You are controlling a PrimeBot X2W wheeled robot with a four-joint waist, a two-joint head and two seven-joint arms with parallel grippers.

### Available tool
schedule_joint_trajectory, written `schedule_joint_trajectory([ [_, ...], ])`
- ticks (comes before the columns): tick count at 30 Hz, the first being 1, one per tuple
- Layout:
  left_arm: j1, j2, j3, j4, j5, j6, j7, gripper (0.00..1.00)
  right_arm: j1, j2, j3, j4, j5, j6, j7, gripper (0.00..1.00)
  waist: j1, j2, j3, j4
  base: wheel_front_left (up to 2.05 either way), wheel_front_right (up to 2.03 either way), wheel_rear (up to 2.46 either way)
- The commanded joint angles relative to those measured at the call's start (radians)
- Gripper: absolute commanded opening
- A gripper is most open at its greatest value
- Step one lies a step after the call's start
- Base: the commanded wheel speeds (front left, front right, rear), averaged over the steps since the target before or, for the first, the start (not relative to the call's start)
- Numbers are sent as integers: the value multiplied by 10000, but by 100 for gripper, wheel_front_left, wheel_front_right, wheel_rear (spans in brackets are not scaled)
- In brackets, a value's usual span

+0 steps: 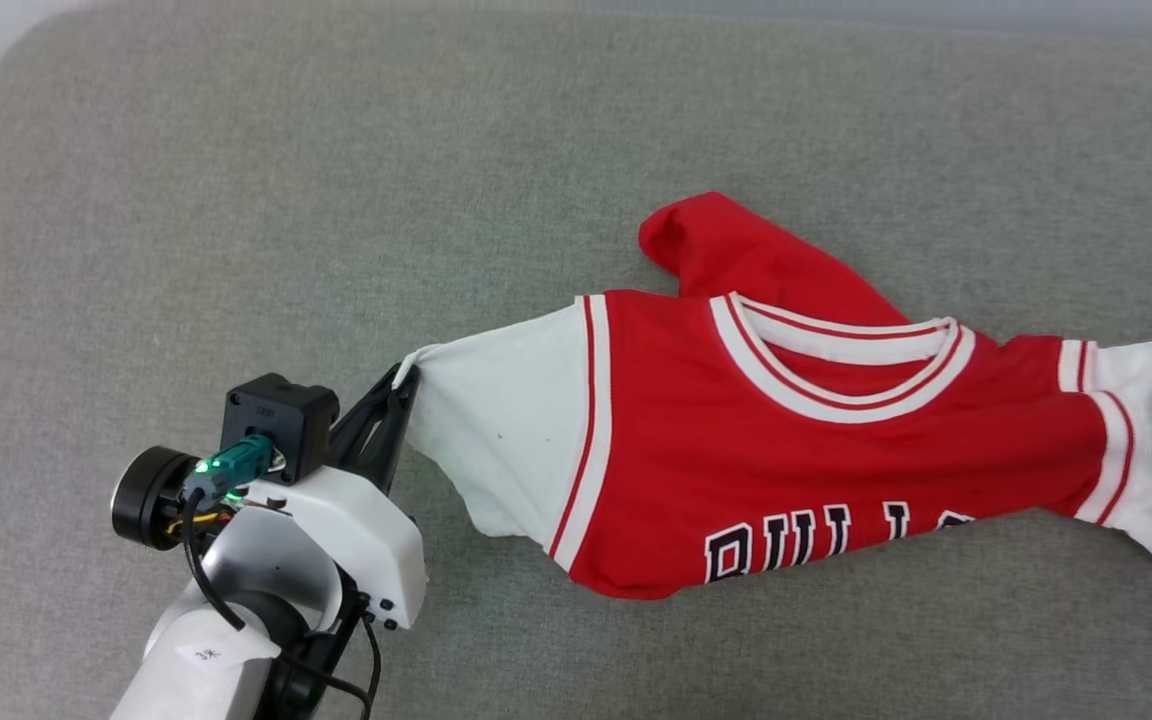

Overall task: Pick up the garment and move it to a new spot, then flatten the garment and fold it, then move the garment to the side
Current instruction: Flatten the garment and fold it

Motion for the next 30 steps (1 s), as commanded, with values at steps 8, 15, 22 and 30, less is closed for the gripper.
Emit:
schedule_joint_trajectory([
  [8, 58, 245, 352, 116, 71, 163, -464, 0, -397, 125, -548, -749, 215, -18, -1124, 0, -1, 0, -1476, -494, 0, 0, 0],
  [15, -169, 426, 666, -71, 174, 284, -879, 0, -663, -1, -763, -1537, 447, -18, -1399, 0, -1, 0, -2233, -668, 0, 0, 0],
  [22, -367, 727, 1125, -481, 305, 482, -1191, 0, -895, 145, -934, -2379, 716, -18, -1490, 0, -1, 0, -2975, -834, 0, 0, 0],
  [30, -843, 1129, 1665, -1113, 445, 613, -1392, 0, -1436, 397, -1421, -3380, 825, -18, -1336, 0, -1, 0, -3317, -976, 0, 0, 0],
])
